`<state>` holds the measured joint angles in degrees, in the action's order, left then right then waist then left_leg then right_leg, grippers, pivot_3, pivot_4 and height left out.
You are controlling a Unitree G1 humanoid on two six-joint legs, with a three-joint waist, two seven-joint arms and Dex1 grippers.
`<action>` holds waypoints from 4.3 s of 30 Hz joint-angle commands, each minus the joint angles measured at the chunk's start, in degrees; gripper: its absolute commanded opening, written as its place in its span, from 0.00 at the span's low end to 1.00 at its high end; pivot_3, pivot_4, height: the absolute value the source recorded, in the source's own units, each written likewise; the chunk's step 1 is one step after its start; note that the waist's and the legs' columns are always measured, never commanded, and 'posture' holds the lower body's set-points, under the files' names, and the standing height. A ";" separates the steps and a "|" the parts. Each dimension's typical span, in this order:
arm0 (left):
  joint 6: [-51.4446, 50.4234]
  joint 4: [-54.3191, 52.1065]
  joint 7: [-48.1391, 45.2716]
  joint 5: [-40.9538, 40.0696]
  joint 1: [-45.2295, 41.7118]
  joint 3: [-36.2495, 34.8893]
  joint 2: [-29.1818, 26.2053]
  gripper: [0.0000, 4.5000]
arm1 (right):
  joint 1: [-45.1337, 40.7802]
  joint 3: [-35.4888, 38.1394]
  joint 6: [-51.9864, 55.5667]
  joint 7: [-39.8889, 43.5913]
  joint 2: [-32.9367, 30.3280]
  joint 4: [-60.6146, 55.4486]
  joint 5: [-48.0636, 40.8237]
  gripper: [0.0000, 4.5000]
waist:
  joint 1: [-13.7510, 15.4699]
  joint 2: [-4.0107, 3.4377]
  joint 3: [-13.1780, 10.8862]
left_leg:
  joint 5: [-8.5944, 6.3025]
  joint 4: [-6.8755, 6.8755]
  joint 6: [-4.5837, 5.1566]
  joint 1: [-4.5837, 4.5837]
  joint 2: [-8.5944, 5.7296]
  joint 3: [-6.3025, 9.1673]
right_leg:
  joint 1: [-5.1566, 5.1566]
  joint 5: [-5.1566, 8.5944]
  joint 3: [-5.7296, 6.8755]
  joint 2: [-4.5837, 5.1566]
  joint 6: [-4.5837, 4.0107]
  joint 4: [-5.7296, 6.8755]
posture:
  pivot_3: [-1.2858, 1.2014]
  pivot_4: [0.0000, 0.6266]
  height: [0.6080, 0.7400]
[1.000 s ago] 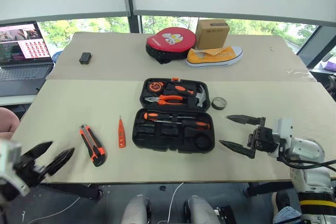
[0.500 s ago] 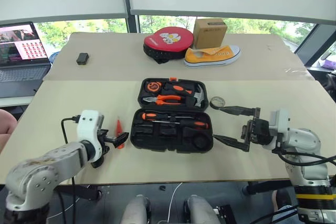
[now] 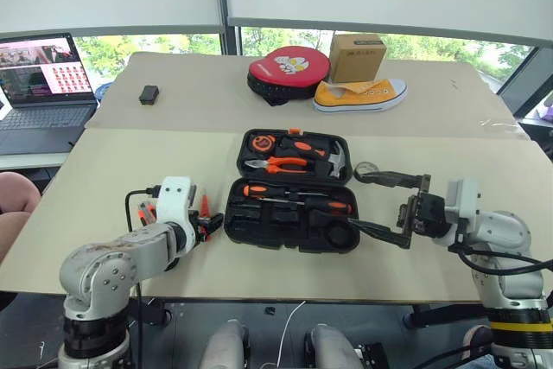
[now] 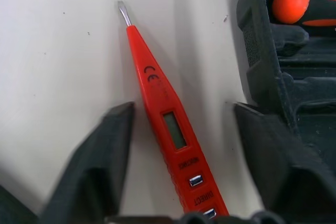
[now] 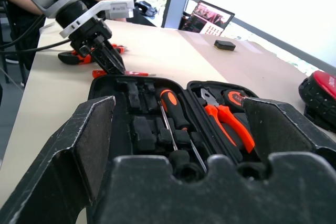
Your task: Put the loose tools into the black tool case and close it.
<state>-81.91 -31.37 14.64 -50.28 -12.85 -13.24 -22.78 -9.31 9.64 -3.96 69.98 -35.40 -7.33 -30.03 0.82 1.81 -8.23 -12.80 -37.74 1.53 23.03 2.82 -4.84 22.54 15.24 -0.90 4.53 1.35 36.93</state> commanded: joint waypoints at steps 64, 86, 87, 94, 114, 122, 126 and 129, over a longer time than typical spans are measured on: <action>32.97 3.86 -32.04 31.77 9.98 9.09 -10.65 0.65 | 4.48 3.18 4.32 1.21 -8.02 -2.17 -3.62 1.00 | -0.18 -0.04 -0.06 | -0.09 0.04 0.16 0.48 0.03 -0.16 | 0.51 -0.01 0.00 0.13 0.01 -0.09 | 0.52 0.24 1.00; 35.86 -1.80 -37.87 30.29 9.48 7.23 -11.57 0.65 | 6.70 2.85 4.51 -0.18 -7.03 -3.55 -3.59 1.00 | -0.17 -0.02 -0.06 | -0.09 0.01 0.16 0.47 0.05 -0.15 | 0.49 -0.02 -0.04 0.03 0.02 -0.08 | 0.52 0.24 1.00; 34.92 -1.55 -37.47 30.40 9.47 7.72 -11.36 0.65 | 6.73 2.86 4.49 -0.24 -6.99 -3.60 -3.62 1.00 | -0.17 -0.02 -0.06 | -0.09 0.01 0.16 0.47 0.04 -0.15 | 0.49 -0.02 -0.04 0.03 0.02 -0.08 | 0.52 0.24 1.00; 31.87 -0.02 -38.13 30.43 9.21 11.05 -11.40 0.65 | 6.77 2.79 4.52 -0.63 -6.71 -4.28 -3.80 1.00 | -0.13 -0.02 -0.06 | -0.09 -0.01 0.16 0.47 0.04 -0.14 | 0.49 -0.02 -0.04 -0.02 0.04 -0.07 | 0.52 0.24 1.00; 42.68 3.54 -39.03 33.46 11.59 7.72 -11.09 0.65 | 3.85 1.62 4.39 -0.23 -6.09 -2.62 -3.02 1.00 | -0.16 -0.02 -0.06 | -0.09 -0.02 0.16 0.46 0.06 -0.15 | 0.50 -0.02 -0.04 -0.02 0.04 -0.04 | 0.52 0.24 1.00; 35.05 4.04 -35.77 33.48 10.53 3.93 -12.01 0.65 | 2.93 0.88 4.41 0.07 -5.96 -1.98 -2.87 1.00 | -0.16 -0.02 -0.06 | -0.09 -0.02 0.16 0.46 0.07 -0.14 | 0.50 -0.02 -0.04 -0.03 0.04 -0.02 | 0.52 0.24 1.00; 31.29 5.98 -35.66 32.53 9.30 4.30 -11.30 0.65 | 2.45 0.40 4.23 0.07 -5.77 -1.51 -2.67 1.00 | -0.16 -0.02 -0.06 | -0.09 -0.04 0.16 0.45 0.05 -0.14 | 0.49 -0.03 -0.03 -0.03 0.05 -0.01 | 0.52 0.24 1.00; 30.01 7.81 -36.52 32.03 7.96 5.72 -10.80 0.65 | 2.60 0.34 4.09 0.00 -5.63 -1.61 -2.60 1.00 | -0.12 -0.02 -0.06 | -0.09 -0.04 0.16 0.45 0.05 -0.14 | 0.50 -0.03 -0.03 -0.04 0.05 0.01 | 0.52 0.24 1.00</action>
<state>-51.30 -23.78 -21.07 -17.97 -3.87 -8.33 -33.34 -6.01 9.54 0.54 69.95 -41.18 -8.31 -32.62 0.70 1.79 -8.29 -12.89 -37.78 1.69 23.49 2.87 -4.98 23.04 15.22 -0.91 4.48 1.40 36.94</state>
